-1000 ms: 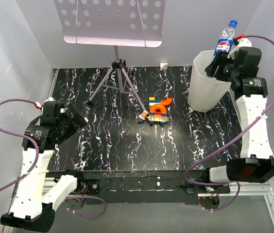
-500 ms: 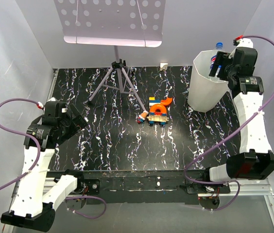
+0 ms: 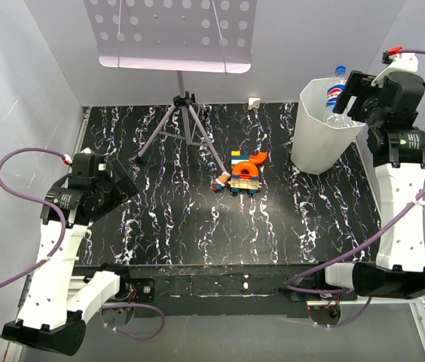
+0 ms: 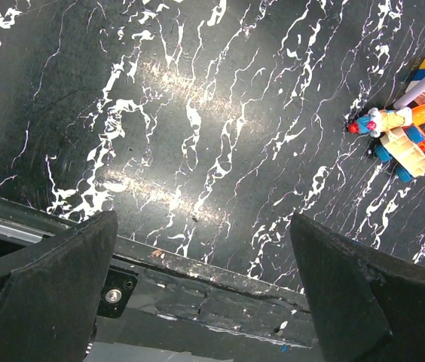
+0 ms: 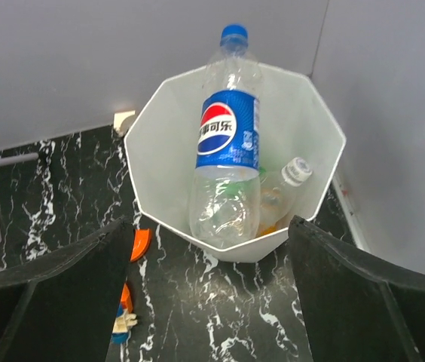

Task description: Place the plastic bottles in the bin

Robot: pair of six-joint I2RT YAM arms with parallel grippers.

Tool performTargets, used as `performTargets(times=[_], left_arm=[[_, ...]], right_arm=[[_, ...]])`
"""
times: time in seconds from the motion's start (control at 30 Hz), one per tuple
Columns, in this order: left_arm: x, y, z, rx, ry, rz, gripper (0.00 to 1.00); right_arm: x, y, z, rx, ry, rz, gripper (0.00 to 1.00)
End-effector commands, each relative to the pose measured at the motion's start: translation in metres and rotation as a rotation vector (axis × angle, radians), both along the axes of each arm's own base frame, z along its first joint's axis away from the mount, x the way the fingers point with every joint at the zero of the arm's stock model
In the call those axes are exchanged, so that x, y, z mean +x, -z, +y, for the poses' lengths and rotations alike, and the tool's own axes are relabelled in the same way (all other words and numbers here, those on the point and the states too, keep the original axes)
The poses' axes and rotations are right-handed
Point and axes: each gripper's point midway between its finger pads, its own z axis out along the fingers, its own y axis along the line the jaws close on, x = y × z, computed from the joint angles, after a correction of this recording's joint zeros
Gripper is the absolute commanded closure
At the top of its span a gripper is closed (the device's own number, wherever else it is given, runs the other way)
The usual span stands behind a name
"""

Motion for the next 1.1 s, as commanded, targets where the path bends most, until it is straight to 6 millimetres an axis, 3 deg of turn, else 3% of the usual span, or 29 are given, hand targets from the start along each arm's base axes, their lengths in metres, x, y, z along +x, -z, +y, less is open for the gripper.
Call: performTargets(times=[0.0, 0.2, 0.4, 0.6, 0.73, 0.8, 0.9, 1.07], left_arm=[[-0.001, -0.015, -0.001, -0.007, 0.018, -0.056, 0.01], [-0.003, -0.015, 0.0, 0.008, 0.029, -0.045, 0.0], [-0.008, -0.016, 0.004, 0.023, 0.029, -0.05, 0.01], [-0.009, -0.015, 0.004, 0.025, 0.032, -0.042, 0.01], [-0.013, -0.018, 0.008, 0.041, 0.024, -0.05, 0.01], [-0.013, -0.016, 0.008, 0.04, 0.023, -0.05, 0.0], [-0.015, -0.012, 0.006, 0.031, 0.022, -0.039, 0.01], [-0.011, -0.009, 0.002, 0.012, 0.032, -0.039, 0.0]], right_arm=[[0.013, 0.024, 0.016, 0.075, -0.061, 0.087, 0.11], [0.036, 0.054, 0.023, 0.146, -0.088, 0.188, 0.1], [0.051, 0.067, 0.016, 0.171, -0.062, 0.217, 0.1], [0.075, 0.078, 0.055, 0.34, -0.241, 0.255, 0.09], [0.087, 0.055, 0.08, 0.403, -0.384, 0.226, 0.09], [0.087, 0.043, 0.082, 0.402, -0.408, 0.215, 0.08], [0.078, 0.027, 0.067, 0.347, -0.33, 0.192, 0.08], [0.059, 0.022, 0.034, 0.239, -0.164, 0.136, 0.07]])
